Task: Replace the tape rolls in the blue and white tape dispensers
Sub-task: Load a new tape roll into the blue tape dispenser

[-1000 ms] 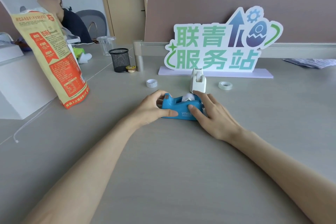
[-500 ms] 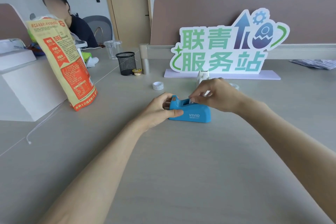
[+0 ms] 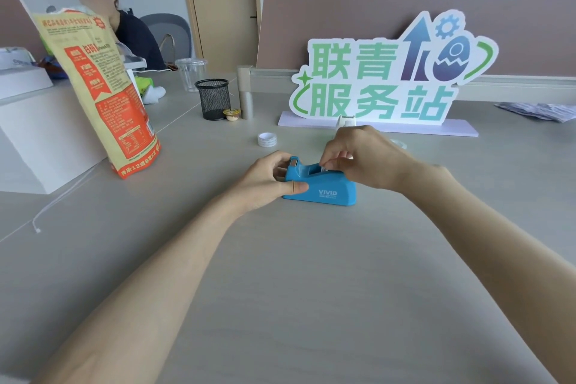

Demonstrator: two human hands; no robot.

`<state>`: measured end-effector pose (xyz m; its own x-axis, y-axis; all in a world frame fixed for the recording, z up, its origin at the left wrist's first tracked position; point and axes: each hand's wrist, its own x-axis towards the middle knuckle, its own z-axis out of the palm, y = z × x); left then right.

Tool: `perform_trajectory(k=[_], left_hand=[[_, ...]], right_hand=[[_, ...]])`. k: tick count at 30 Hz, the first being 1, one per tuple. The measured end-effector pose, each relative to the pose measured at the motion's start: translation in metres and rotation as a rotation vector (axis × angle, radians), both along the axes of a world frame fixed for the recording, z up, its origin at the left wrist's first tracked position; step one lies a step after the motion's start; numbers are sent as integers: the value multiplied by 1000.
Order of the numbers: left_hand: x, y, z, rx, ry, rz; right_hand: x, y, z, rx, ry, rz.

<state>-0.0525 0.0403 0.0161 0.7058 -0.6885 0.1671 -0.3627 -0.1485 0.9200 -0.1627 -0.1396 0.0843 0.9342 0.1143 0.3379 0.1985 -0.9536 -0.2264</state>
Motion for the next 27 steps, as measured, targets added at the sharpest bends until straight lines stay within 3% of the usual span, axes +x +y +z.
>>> perform_trajectory(k=[8, 15, 18, 24, 27], left_hand=[[-2, -3, -6, 7, -66, 34], [-1, -13, -9, 42, -92, 61], [5, -25, -8, 39, -64, 85], [7, -50, -10, 123, -178, 214], [3, -45, -11, 220, -257, 231]], right_hand=[[-3, -8, -11, 26, -99, 18], [-30, 2, -29, 545, -445, -104], [-44, 15, -53, 738, -362, -165], [-32, 4, -65, 855, -264, -229], [-30, -3, -67, 1081, -165, -245]])
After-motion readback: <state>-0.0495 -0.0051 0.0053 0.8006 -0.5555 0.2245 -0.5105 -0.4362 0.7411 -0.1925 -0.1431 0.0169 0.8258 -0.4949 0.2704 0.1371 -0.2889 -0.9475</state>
